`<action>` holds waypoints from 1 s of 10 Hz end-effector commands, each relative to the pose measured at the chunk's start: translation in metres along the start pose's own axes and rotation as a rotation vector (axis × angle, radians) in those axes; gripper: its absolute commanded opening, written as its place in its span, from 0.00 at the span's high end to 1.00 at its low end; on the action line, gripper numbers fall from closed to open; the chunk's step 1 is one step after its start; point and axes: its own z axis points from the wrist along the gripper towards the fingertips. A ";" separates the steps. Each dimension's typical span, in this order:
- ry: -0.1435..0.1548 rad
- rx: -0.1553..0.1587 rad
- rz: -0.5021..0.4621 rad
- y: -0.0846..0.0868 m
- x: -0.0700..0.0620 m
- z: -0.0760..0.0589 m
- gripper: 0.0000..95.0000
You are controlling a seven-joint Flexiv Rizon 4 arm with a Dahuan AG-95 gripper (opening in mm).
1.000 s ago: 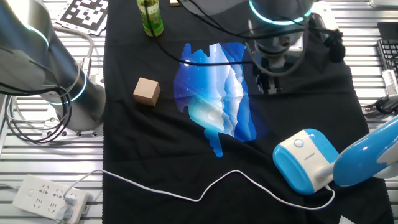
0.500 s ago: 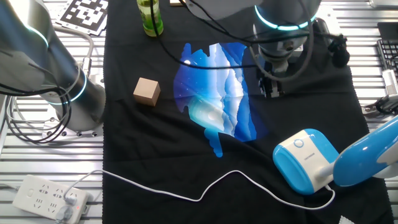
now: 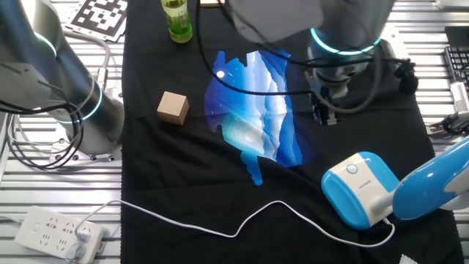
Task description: Turn on the desk lamp by pressing the button
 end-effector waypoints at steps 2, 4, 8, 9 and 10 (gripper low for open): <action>0.015 -0.001 -0.001 -0.001 -0.013 0.008 1.00; 0.013 -0.001 -0.007 -0.005 -0.019 0.019 1.00; 0.012 -0.004 -0.024 -0.015 -0.022 0.031 1.00; 0.010 -0.002 -0.030 -0.018 -0.021 0.035 1.00; 0.012 0.001 -0.032 -0.020 -0.022 0.039 1.00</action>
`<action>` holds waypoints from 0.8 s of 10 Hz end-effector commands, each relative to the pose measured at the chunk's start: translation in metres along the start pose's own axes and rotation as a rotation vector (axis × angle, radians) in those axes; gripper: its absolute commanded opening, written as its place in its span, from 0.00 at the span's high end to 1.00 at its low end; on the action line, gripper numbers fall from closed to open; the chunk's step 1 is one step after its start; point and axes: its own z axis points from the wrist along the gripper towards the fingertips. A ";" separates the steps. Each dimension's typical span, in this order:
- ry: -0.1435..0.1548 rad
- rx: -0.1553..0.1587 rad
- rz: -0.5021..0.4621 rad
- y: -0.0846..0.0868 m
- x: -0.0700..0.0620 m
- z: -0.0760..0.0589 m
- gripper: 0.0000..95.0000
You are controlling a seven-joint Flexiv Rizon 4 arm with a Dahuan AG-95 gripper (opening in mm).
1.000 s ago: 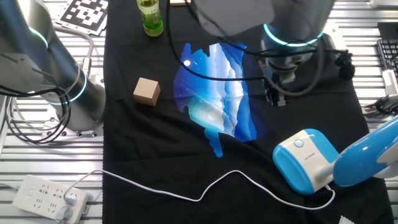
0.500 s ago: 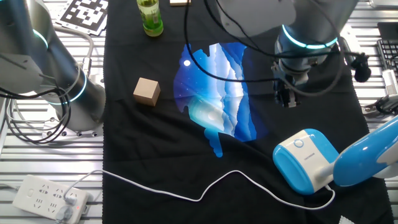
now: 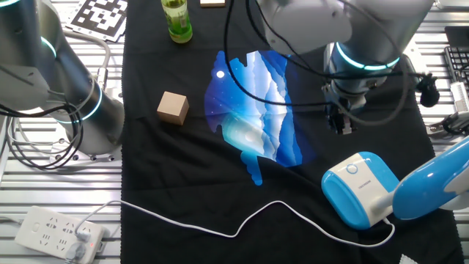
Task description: Turn on the desk lamp by pressing the button
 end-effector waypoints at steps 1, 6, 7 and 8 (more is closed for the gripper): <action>0.003 0.004 -0.002 -0.002 -0.002 0.003 1.00; 0.012 -0.001 -0.026 -0.018 -0.017 0.008 1.00; 0.015 0.007 -0.029 -0.022 -0.020 0.011 1.00; 0.015 0.003 -0.027 -0.023 -0.022 0.011 1.00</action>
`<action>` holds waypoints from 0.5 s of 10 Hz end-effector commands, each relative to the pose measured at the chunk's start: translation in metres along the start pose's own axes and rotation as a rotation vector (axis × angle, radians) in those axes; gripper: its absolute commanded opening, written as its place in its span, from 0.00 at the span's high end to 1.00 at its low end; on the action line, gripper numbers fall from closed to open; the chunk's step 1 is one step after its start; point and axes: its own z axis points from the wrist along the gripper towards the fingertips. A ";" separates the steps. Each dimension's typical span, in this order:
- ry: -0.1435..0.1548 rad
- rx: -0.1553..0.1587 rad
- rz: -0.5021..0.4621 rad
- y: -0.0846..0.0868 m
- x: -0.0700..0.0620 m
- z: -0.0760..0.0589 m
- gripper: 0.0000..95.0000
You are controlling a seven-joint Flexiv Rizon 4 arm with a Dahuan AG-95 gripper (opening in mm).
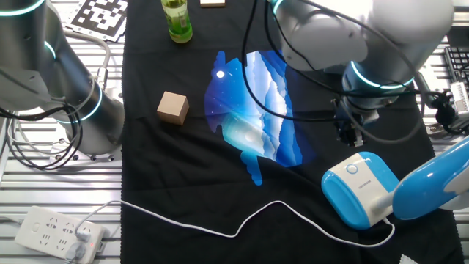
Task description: Turn on the desk lamp by pressing the button
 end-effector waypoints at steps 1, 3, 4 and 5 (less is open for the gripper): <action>0.001 -0.004 0.004 0.000 -0.004 -0.001 1.00; 0.003 -0.006 0.007 0.000 -0.007 -0.001 1.00; 0.001 -0.006 0.004 0.000 -0.007 0.002 1.00; -0.001 -0.007 0.001 0.000 -0.006 0.005 1.00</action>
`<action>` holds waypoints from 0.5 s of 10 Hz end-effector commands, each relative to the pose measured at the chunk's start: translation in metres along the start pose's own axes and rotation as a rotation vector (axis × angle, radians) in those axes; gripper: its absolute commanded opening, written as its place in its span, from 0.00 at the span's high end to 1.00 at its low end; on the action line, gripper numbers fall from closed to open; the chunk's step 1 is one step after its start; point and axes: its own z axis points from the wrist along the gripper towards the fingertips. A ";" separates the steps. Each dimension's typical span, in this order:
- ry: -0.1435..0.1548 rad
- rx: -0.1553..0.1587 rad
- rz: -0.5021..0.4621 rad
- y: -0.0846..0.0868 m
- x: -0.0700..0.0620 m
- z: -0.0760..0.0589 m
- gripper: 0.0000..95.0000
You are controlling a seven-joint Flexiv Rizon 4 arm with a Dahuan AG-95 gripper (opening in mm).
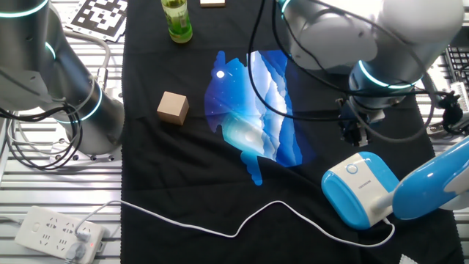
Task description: Turn on the desk lamp by pressing the button
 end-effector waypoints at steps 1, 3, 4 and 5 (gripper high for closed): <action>-0.009 -0.001 -0.003 -0.001 0.001 0.006 1.00; -0.003 0.000 -0.002 -0.001 0.000 0.006 1.00; -0.007 -0.005 0.003 -0.001 0.000 0.006 1.00; -0.009 -0.009 0.006 -0.001 0.000 0.006 1.00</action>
